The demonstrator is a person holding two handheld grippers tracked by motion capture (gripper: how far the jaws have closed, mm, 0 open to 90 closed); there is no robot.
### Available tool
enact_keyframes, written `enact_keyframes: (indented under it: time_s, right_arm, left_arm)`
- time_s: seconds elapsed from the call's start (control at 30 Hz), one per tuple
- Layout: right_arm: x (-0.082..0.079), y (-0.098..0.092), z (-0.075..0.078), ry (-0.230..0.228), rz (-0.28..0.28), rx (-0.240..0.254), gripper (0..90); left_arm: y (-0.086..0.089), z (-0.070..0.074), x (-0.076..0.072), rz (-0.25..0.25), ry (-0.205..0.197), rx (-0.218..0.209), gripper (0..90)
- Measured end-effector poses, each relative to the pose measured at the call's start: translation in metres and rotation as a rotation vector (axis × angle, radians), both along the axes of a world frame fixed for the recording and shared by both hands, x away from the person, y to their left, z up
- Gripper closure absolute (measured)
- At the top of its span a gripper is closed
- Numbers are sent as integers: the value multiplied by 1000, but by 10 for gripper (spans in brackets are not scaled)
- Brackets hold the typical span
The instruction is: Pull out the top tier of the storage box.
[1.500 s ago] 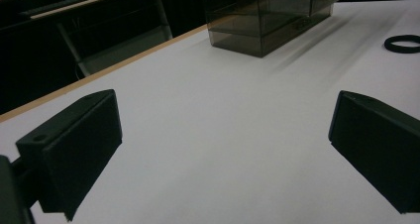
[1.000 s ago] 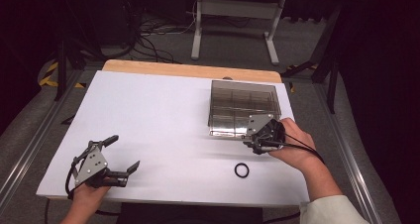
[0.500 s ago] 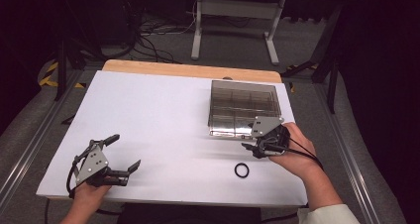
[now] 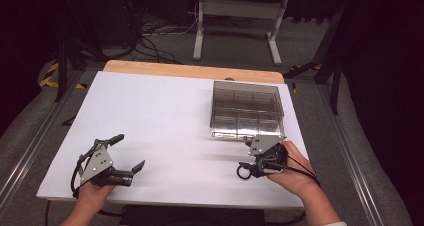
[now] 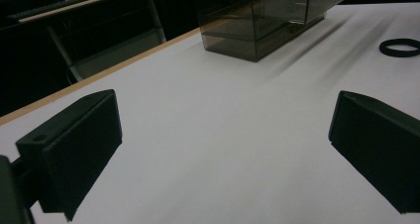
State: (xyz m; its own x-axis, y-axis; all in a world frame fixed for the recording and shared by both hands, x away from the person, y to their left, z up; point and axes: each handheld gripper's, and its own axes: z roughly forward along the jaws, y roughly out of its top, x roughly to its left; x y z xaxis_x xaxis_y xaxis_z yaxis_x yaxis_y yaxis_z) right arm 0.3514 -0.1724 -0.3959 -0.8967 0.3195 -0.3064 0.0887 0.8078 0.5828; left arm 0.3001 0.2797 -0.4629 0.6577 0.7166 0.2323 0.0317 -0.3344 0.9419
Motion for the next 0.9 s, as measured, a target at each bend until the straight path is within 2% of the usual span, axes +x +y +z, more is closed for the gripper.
enact_keyframes:
  time_s: [0.07,0.13,0.17,0.3,0.43,0.5,0.53,0.63,0.7,0.73,0.8,0.9]
  right_arm:
    - [-1,-1,-4,13,10,1,370]
    - [-3,-1,-7,19,8,-2,370]
    - [-4,0,-9,17,-7,12,370]
    - [-7,3,-19,42,16,-7,371]
    - [-8,4,-23,55,23,-19,371]
    - [-10,5,-26,59,6,-15,371]
    - [-10,4,-28,65,22,-26,371]
    - [-10,4,-33,88,23,-30,372]
    - [-11,4,-36,97,7,-33,376]
    - [-10,4,-38,103,19,-39,377]
    - [-11,7,-43,112,26,-62,385]
    - [-12,8,-46,121,28,-64,387]
  left_arm:
    - [-1,-1,0,0,8,-11,9]
    - [0,0,2,-7,4,-5,9]
    - [-1,-1,2,-9,13,-16,9]
    - [0,0,0,-3,4,-14,9]
    - [-2,0,0,-5,6,-13,9]
    - [-2,0,1,-6,5,-5,9]
    - [-3,-1,1,-4,7,-5,9]
    - [-2,-1,2,-5,4,3,9]
    - [-2,-1,2,-8,11,-4,9]
    - [-2,-1,1,-1,11,-15,9]
    - [-1,0,1,-3,6,-11,9]
    - [-1,-1,1,-3,9,-16,9]
